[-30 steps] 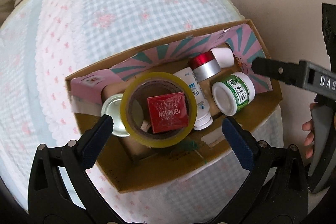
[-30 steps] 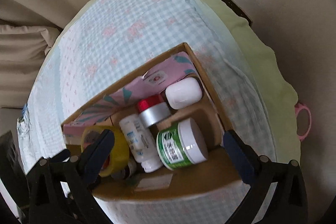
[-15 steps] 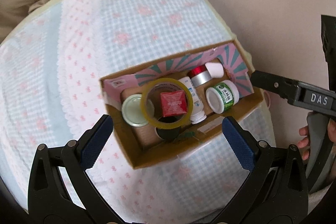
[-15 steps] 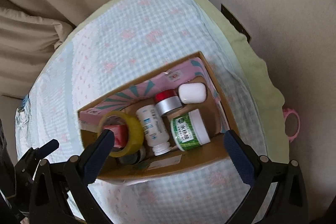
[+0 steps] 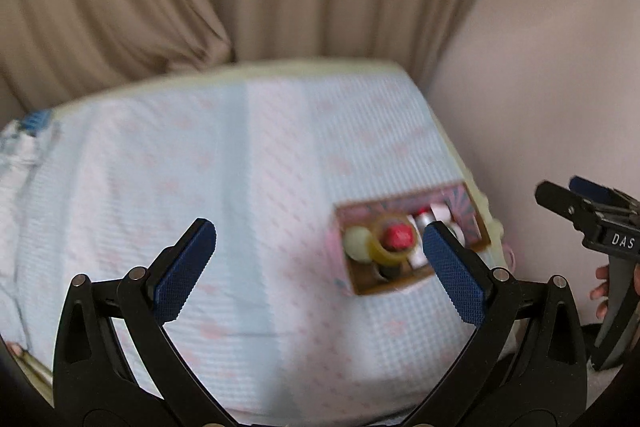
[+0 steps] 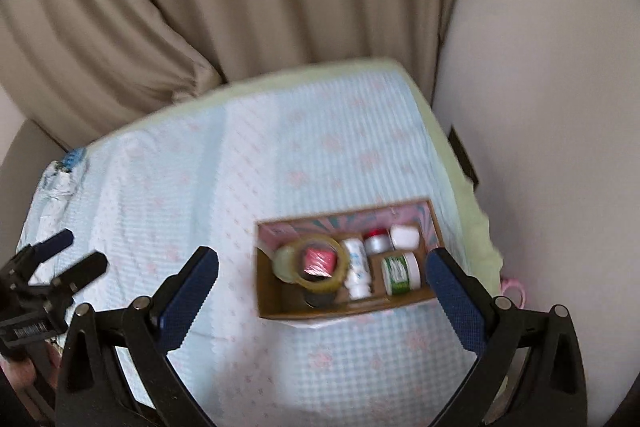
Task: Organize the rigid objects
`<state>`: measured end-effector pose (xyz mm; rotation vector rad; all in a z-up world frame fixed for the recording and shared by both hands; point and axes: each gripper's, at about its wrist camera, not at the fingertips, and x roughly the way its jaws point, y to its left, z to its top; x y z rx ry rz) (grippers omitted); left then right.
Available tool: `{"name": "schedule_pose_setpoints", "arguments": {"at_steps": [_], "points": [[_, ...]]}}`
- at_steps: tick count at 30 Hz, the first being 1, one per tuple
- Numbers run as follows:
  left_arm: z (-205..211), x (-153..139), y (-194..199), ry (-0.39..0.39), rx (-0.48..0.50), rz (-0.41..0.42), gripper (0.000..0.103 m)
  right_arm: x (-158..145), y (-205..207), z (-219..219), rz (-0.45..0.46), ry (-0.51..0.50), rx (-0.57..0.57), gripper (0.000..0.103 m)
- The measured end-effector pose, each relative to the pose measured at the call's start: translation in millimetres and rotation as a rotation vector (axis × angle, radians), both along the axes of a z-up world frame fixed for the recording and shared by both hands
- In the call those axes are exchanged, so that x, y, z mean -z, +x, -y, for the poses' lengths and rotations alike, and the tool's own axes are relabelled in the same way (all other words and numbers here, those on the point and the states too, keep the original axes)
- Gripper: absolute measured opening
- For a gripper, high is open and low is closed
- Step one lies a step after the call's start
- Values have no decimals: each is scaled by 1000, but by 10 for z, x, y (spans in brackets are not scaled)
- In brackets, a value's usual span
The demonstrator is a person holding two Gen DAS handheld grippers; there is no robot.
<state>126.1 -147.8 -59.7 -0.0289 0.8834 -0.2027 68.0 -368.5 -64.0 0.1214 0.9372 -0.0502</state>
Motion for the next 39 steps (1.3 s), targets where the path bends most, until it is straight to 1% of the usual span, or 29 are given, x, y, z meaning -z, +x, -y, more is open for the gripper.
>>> {"name": "schedule_pose_setpoints", "arguments": {"at_steps": [2,5,9,11,13,17,19,25,39], "points": [[-216,-247,-159,17,-27,68,103,-223,-117,-198,47,-11,-4,103],[-475,-484,-379,41,-69,139,103,-486,-281,-509,115,-31,-17,103],[-749,-655,-628,15,-113,191,103,-735,-483,-971,206,-100,-74,103],[-838,-694,-773,17,-128,234,103,-787,-574,-1105,235,-117,-97,103],[-922,-697,-872,14,-135,256,103,-806,-662,-1164,252,-115,-99,103],[-1018,-684,-981,4,-149,260,103,-777,-765,-1247,265,-137,-98,103],[-1062,-683,-1035,-6,-151,266,103,-769,-805,-1266,268,-127,-93,103],[-1079,-693,-1136,-4,-142,278,103,-811,-890,-1299,292,-141,-84,103],[-1008,-704,-1114,11,-127,290,103,-834,-927,-1318,297,-141,-82,103]]}}
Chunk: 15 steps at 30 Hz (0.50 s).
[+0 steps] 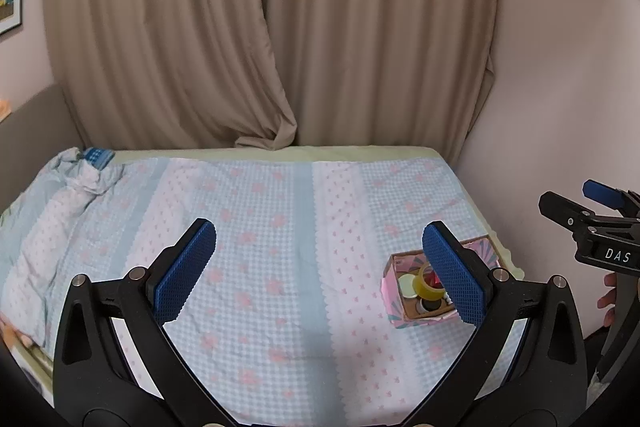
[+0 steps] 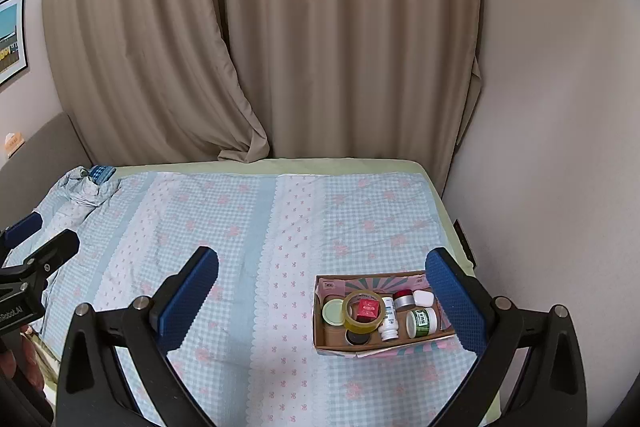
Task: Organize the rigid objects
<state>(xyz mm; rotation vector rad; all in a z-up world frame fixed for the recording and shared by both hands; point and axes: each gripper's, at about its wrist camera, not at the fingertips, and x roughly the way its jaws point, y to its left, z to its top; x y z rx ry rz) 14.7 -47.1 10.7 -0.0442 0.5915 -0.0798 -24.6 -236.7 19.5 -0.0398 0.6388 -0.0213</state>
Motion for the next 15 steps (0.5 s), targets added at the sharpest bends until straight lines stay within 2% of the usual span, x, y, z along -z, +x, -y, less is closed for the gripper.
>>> {"name": "schedule_pose_setpoints", "arguments": {"at_steps": [15], "points": [[11,10,52,6,15,6,103,-3,40,-11,-2,6,0,103]]}}
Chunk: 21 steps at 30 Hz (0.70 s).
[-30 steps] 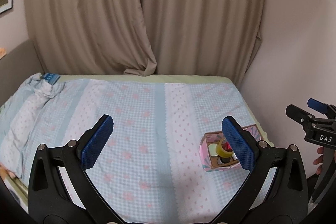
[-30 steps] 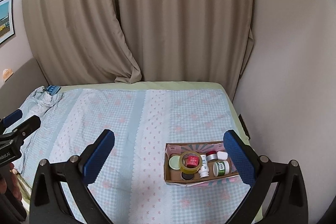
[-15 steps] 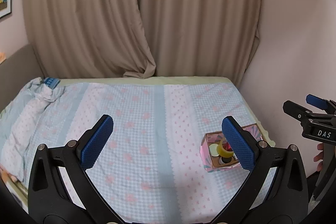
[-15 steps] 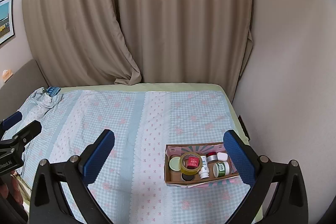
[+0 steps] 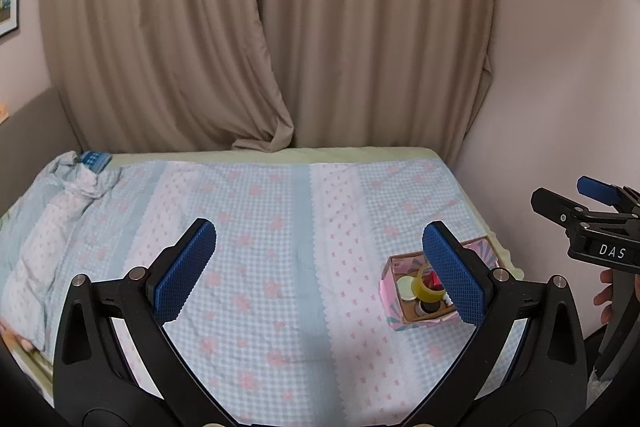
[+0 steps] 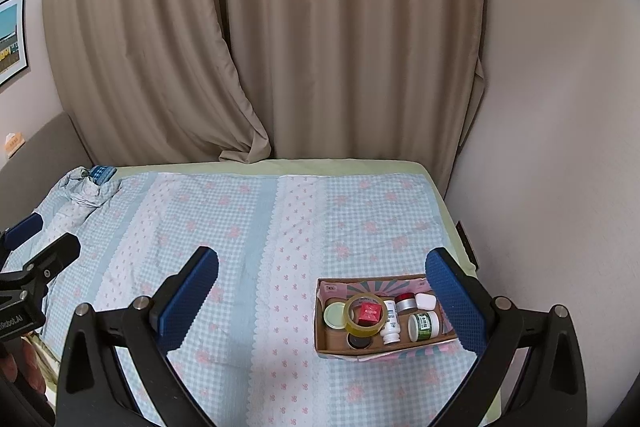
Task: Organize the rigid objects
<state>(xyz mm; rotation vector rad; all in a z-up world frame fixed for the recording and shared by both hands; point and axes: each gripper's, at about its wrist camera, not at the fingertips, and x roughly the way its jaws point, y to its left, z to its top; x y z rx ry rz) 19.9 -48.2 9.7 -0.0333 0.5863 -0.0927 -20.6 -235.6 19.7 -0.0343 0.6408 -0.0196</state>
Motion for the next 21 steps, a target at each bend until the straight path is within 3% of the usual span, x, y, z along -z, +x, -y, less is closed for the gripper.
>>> {"name": "schedule_pose_setpoints", "arguments": {"at_steps": [21], "points": [[-58,-36,24,-18,-4,25,103,-5,121,-25,6,-3,-8,103]]}}
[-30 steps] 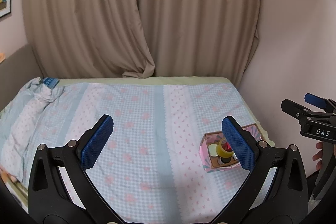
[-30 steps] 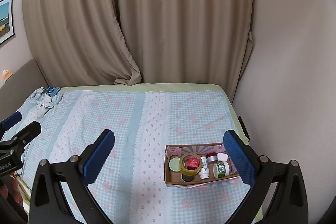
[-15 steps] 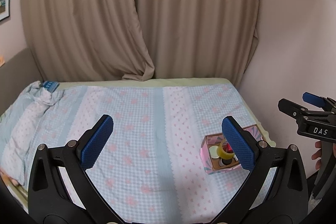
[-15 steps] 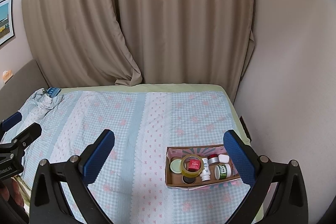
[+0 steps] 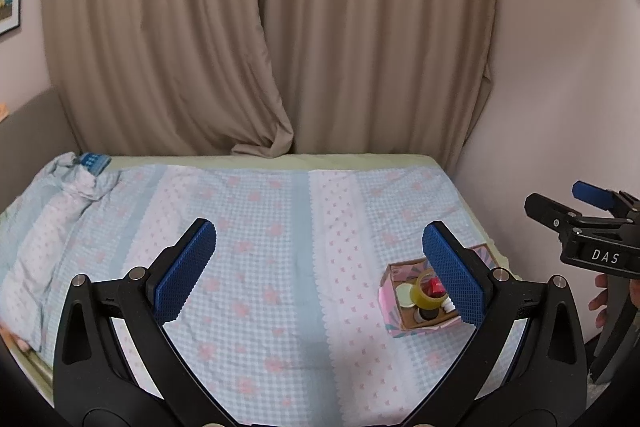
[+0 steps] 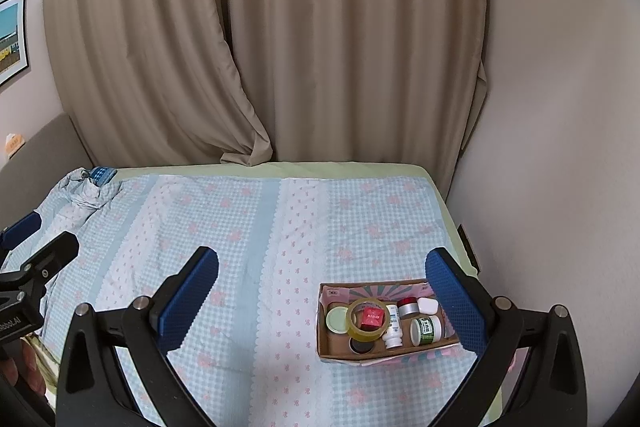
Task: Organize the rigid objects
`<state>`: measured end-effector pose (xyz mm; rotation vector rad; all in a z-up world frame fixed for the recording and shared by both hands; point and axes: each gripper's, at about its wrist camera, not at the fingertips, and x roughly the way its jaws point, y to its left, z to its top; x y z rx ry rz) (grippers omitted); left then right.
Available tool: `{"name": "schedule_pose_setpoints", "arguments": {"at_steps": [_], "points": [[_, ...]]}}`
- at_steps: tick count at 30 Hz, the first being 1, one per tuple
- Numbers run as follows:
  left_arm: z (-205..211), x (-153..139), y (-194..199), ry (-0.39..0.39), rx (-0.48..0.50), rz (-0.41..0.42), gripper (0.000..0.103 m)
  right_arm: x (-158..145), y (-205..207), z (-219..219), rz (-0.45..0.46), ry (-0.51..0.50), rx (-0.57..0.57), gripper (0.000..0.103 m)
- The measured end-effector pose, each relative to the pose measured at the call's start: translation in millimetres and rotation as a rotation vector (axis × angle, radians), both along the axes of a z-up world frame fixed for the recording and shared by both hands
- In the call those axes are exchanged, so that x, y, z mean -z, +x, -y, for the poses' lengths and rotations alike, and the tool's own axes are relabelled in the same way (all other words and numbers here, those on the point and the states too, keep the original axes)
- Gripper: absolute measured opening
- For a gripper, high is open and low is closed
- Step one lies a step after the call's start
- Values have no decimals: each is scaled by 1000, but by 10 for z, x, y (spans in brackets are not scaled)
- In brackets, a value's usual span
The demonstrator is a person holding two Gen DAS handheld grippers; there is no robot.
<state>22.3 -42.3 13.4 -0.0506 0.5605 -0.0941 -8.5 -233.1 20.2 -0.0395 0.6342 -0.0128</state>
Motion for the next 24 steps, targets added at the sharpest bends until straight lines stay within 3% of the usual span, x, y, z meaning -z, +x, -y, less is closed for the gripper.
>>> {"name": "schedule_pose_setpoints", "arguments": {"at_steps": [13,24], "points": [[78,-65,-79,92,-71,88,103,-3,38,-29,4,-5,-2,103],[-75,50,14,32,-55,60,103,90,128,-92,-29,-15,7,103]]}}
